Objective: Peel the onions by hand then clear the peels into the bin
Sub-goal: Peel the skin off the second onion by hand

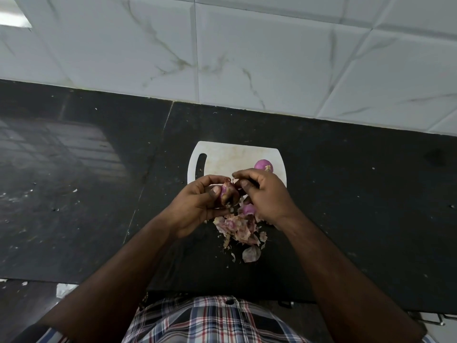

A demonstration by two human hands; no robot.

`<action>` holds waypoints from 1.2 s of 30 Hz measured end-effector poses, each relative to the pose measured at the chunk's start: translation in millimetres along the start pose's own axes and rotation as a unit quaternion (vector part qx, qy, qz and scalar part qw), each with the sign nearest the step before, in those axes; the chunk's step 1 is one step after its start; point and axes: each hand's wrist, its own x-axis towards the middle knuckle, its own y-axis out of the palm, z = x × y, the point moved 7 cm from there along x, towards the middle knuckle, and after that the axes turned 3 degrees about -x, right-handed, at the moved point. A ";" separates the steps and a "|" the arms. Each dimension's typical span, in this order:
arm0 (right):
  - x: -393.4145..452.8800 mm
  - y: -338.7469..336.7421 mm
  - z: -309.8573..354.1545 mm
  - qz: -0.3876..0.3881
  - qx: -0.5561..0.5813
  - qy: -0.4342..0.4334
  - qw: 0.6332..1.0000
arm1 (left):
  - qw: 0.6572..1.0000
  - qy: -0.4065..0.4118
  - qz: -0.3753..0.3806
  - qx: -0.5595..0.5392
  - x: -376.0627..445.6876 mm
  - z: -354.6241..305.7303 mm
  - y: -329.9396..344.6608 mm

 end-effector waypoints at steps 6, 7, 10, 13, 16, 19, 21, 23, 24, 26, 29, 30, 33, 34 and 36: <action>-4.8 -1.4 7.1 -0.038 -0.028 -0.026 0.999 | 0.999 0.020 0.000 0.036 1.3 -0.8 -1.0; -5.6 -1.7 7.8 -0.055 -0.034 -0.029 0.997 | 0.999 0.024 -0.001 0.042 0.9 -1.4 -0.2; -9.1 -0.2 13.3 -0.100 -0.080 -0.051 0.990 | 0.998 0.038 -0.010 0.056 0.8 -4.4 1.7; -11.3 6.3 18.0 -0.101 -0.118 -0.071 0.985 | 0.997 0.043 -0.007 0.069 -0.2 -6.7 5.8; -7.7 6.4 9.9 -0.085 -0.106 -0.040 0.990 | 0.998 0.035 -0.005 0.052 -2.3 -5.2 6.3; -6.0 -2.2 -6.4 -0.081 -0.042 0.017 0.996 | 0.999 0.018 -0.010 0.041 -4.1 -2.1 0.1; -7.7 -5.6 -12.1 -0.080 0.000 0.031 0.996 | 0.999 0.014 -0.015 0.041 -5.2 -0.8 -3.0; -9.0 -3.7 -11.3 -0.061 0.024 0.024 0.998 | 0.999 0.016 -0.023 0.046 -5.2 -0.3 -3.5; -9.6 -0.9 -9.0 -0.042 0.028 0.020 0.999 | 0.998 0.018 -0.024 0.050 -5.1 -0.4 -3.2; -10.8 3.7 -1.8 -0.010 0.001 0.007 1.000 | 0.997 0.025 -0.026 0.062 -5.7 -1.5 -2.9; -12.4 1.6 7.0 -0.042 -0.081 -0.010 0.996 | 0.994 0.040 -0.045 0.095 -6.2 -3.0 -3.5; -13.5 0.5 8.9 -0.060 -0.089 -0.011 0.994 | 0.992 0.047 -0.054 0.107 -6.3 -3.6 -3.3; -16.3 1.7 13.8 -0.095 -0.111 -0.018 0.989 | 0.984 0.068 -0.065 0.151 -5.0 -7.0 -1.4; -16.2 3.0 15.1 -0.099 -0.125 -0.023 0.987 | 0.981 0.072 -0.066 0.166 -4.4 -8.4 -1.1; -14.9 5.5 17.8 -0.097 -0.155 -0.030 0.983 | 0.979 0.075 -0.066 0.178 -3.6 -9.6 -1.3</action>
